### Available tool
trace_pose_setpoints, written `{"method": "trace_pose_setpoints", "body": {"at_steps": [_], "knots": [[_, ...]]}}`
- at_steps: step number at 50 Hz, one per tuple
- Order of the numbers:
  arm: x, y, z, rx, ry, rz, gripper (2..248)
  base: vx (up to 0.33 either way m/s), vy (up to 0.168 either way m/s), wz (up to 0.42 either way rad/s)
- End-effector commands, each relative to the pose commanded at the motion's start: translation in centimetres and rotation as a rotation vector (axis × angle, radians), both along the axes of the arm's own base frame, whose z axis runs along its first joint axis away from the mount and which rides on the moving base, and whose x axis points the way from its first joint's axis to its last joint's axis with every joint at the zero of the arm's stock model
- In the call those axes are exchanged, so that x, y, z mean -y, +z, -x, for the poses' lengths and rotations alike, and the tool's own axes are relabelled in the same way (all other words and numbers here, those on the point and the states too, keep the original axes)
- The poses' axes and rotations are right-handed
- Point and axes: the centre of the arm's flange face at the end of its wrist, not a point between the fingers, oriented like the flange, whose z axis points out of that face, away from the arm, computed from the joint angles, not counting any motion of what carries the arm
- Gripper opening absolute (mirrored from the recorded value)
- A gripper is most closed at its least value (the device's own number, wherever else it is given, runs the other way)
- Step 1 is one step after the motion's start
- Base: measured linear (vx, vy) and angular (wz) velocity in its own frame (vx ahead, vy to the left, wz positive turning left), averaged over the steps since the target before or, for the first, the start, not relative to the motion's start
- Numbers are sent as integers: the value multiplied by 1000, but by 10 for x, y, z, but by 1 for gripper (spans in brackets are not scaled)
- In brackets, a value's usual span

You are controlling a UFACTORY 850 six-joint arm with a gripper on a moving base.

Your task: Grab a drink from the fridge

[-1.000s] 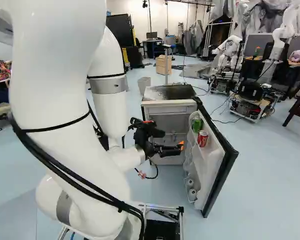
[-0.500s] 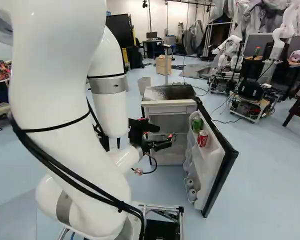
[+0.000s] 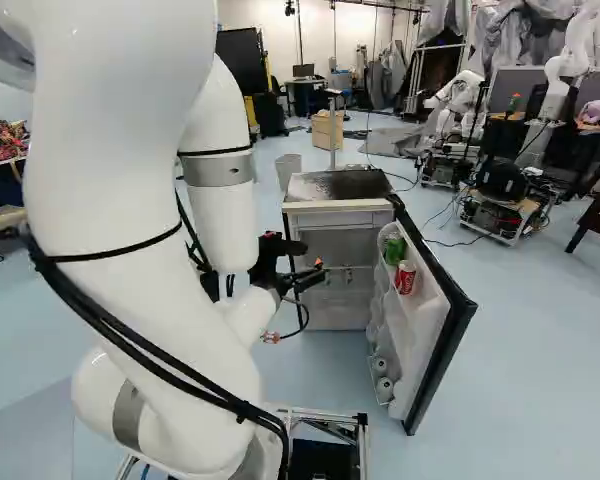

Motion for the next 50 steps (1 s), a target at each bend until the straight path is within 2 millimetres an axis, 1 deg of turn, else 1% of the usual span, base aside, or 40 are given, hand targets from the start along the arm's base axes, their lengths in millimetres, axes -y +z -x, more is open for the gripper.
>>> {"method": "trace_pose_setpoints", "body": {"at_steps": [17, 27, 37, 50], "knots": [[0, 0, -4, 2, 16, -4, 247, 0, 0, 0], [3, 0, -4, 2, -10, 1, 247, 0, 0, 0], [12, -1, -13, 6, -65, 8, 247, 0, 0, 0], [29, -3, -29, 20, -162, 22, 247, 0, 0, 0]]}}
